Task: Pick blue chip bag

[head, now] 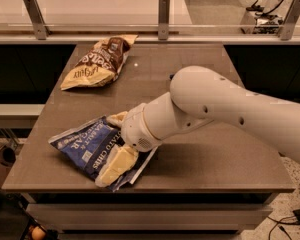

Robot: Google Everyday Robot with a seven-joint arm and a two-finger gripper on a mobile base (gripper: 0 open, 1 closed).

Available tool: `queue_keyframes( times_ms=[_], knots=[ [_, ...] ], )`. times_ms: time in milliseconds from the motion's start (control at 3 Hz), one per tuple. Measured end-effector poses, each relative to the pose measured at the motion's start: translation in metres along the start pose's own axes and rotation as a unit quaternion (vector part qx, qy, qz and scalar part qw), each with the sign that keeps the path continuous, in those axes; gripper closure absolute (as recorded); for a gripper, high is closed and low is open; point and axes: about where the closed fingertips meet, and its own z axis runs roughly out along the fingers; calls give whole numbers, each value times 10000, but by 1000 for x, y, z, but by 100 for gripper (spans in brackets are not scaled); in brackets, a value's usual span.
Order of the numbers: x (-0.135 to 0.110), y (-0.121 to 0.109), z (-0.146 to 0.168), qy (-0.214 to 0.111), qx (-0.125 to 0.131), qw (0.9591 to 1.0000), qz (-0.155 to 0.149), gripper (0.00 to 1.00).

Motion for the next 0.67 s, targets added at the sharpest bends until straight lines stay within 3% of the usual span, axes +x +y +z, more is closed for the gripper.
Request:
queue_keyframes(
  times_ms=[667],
  knots=[
    [-4,0,-3,-37,-5,10000,31,63]
  ],
)
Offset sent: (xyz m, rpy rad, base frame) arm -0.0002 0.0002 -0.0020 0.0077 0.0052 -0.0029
